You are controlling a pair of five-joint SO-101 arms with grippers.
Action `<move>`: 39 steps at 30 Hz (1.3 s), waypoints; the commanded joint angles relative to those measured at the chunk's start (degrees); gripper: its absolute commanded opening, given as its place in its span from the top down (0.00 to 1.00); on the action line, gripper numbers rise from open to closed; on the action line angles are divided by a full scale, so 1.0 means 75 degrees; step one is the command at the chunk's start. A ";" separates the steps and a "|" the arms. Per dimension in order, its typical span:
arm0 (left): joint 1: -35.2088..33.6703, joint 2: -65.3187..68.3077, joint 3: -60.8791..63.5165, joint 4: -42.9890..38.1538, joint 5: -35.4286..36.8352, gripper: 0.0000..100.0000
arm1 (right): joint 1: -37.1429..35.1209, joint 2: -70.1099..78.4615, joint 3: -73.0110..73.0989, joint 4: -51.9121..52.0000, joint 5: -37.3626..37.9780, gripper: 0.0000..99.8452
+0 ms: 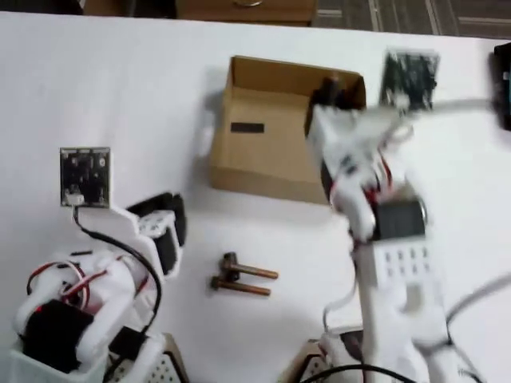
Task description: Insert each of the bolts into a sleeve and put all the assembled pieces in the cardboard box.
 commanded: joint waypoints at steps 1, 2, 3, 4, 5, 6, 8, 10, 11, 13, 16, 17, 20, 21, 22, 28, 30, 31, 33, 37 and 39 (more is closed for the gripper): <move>-0.0211 0.0000 -0.0006 0.0399 -0.0059 0.98 | 0.0088 0.1471 -0.1559 -0.0170 0.0023 0.98; -0.0363 0.0000 0.0006 0.0504 -0.0059 0.98 | 0.0088 0.1870 -0.1829 -0.0170 0.0023 0.98; -0.0574 0.0000 0.0006 0.0610 -0.0070 0.98 | 0.0088 0.2256 -0.2075 -0.0170 0.0023 0.98; -0.0809 0.0000 0.0006 0.0703 -0.0094 0.98 | 0.0088 0.2632 -0.2286 -0.0170 0.0023 0.98; -0.1043 0.0000 0.0018 0.0785 -0.0211 0.98 | 0.0088 0.2995 -0.2485 -0.0170 0.0023 0.98; -0.1231 0.0012 0.0029 0.0856 -0.0387 0.98 | 0.0088 0.3335 -0.2649 -0.0158 0.0023 0.98; -0.1559 0.0000 0.0299 0.0879 -0.0621 0.98 | 0.0100 0.4038 -0.2942 -0.0111 0.0023 0.98; -0.1852 0.0000 0.0674 0.0879 -0.0633 0.98 | 0.0158 0.4706 -0.3200 -0.0006 0.0023 0.98; -0.1981 0.0000 0.0862 0.0879 -0.0633 0.98 | 0.0217 0.5034 -0.3329 0.0064 0.0023 0.98; -0.2133 0.0000 0.1190 0.0879 -0.0645 0.98 | 0.0358 0.5632 -0.3622 0.0205 0.0023 0.98; -0.2321 -0.0012 0.1307 0.0856 -0.0645 0.98 | 0.0604 0.6429 -0.4009 0.0486 0.0023 0.98; -0.2321 -0.0012 0.1307 0.0844 -0.0645 0.98 | 0.0639 0.6652 -0.4114 0.0545 0.0023 0.98; -0.2286 -0.0012 0.1342 0.0809 -0.0633 0.98 | 0.0779 0.7250 -0.4232 0.0662 0.0023 0.98; -0.2286 -0.0012 0.1354 0.0809 -0.0633 0.98 | 0.0815 0.7414 -0.4232 0.0651 0.0023 0.98; -0.2286 -0.0012 0.1354 0.0809 -0.0633 0.98 | 0.0838 0.7566 -0.4232 0.0651 0.0023 0.98; -0.2286 -0.0012 0.1354 0.0809 -0.0633 0.98 | 0.0815 0.8352 -0.4232 0.0639 0.0023 0.98; -0.2286 -0.0012 0.1354 0.0809 -0.0633 0.98 | 0.0826 0.8645 -0.4232 0.0639 0.0023 0.98; -0.2286 -0.0012 0.1354 0.0809 -0.0633 0.98 | 0.0838 0.8785 -0.4232 0.0639 0.0023 0.98; -0.2286 -0.0012 0.1354 0.0809 -0.0633 0.98 | 0.0838 0.9043 -0.4232 0.0639 0.0023 0.98; -0.2286 -0.0012 0.1319 0.0821 -0.0656 0.98 | 0.0838 0.9278 -0.4243 0.0651 0.0023 0.98; -0.2286 -0.0012 0.1319 0.0821 -0.0656 0.98 | 0.0838 0.9289 -0.4243 0.0674 0.0023 0.95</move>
